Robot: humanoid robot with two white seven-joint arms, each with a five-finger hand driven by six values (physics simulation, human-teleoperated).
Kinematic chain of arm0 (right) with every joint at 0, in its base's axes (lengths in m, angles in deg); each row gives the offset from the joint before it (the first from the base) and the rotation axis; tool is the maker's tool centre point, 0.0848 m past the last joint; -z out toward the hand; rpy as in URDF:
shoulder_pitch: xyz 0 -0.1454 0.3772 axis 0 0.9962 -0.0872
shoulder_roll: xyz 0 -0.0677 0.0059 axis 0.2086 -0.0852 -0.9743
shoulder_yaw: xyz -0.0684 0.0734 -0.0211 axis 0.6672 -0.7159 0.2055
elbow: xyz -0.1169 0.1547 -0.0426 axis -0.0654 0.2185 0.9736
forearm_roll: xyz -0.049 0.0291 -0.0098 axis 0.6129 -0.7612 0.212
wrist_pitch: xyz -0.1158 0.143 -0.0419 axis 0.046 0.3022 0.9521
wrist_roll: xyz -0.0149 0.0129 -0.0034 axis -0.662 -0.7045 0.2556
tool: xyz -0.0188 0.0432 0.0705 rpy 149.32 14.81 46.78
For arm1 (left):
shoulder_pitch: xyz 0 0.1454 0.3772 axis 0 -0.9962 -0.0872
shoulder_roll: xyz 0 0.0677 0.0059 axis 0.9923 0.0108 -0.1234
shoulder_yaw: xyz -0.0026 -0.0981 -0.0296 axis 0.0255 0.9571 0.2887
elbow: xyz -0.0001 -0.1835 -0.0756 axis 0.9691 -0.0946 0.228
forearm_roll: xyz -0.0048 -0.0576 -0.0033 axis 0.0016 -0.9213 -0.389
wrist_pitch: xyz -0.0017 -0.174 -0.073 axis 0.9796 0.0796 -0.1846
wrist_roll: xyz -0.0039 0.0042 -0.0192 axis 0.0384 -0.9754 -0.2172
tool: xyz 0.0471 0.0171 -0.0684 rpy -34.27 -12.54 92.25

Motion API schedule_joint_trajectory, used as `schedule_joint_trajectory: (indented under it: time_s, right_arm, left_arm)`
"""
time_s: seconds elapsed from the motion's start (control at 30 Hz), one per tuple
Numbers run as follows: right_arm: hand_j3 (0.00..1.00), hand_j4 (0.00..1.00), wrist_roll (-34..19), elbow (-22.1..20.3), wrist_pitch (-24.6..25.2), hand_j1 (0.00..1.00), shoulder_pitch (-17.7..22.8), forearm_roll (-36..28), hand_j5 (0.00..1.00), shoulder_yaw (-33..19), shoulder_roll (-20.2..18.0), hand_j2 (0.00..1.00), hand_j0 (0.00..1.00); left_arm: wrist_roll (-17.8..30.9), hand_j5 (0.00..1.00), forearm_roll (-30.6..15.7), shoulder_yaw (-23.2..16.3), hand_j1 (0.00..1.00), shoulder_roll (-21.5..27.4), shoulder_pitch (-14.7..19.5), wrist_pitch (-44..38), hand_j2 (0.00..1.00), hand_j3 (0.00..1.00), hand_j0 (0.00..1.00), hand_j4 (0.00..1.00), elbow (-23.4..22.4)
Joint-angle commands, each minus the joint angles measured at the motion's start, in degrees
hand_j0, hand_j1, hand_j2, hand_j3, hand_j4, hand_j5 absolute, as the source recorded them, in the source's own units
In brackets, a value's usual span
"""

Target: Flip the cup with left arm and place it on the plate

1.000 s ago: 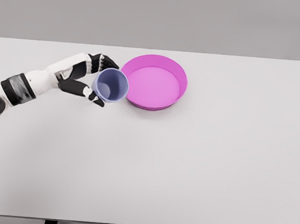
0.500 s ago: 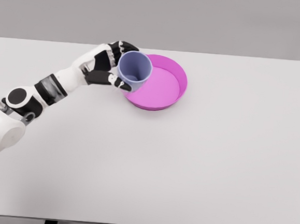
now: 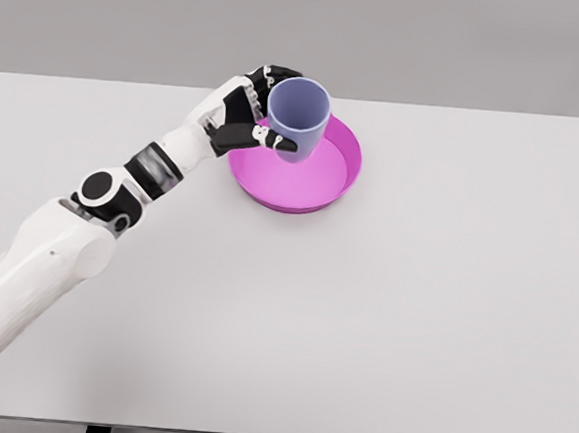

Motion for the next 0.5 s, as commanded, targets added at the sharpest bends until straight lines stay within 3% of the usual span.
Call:
schedule_joint_trajectory:
  time_s: [0.0,0.3,0.47]
  right_arm:
    - [1.00,1.00,0.06,0.03,0.00,1.00,0.09,0.02,1.00,0.00,-0.01,1.00,1.00]
    - [1.00,1.00,-0.03,0.03,0.00,1.00,0.00,0.02,1.00,0.00,-0.01,1.00,1.00]
    - [1.00,1.00,-0.03,0.03,0.00,1.00,0.09,-0.07,1.00,0.00,-0.01,1.00,1.00]
  left_arm:
    - [-0.13,0.52,-0.27,0.10,0.52,-1.06,0.00,0.97,0.52,0.52,0.52,0.52,-2.10]
    - [-0.13,0.52,0.00,0.98,0.52,-5.37,0.00,2.81,0.52,0.52,0.52,0.52,-11.06]
    - [-0.04,0.52,0.17,0.89,0.52,-6.51,0.00,2.81,0.52,0.52,0.52,0.52,-11.77]
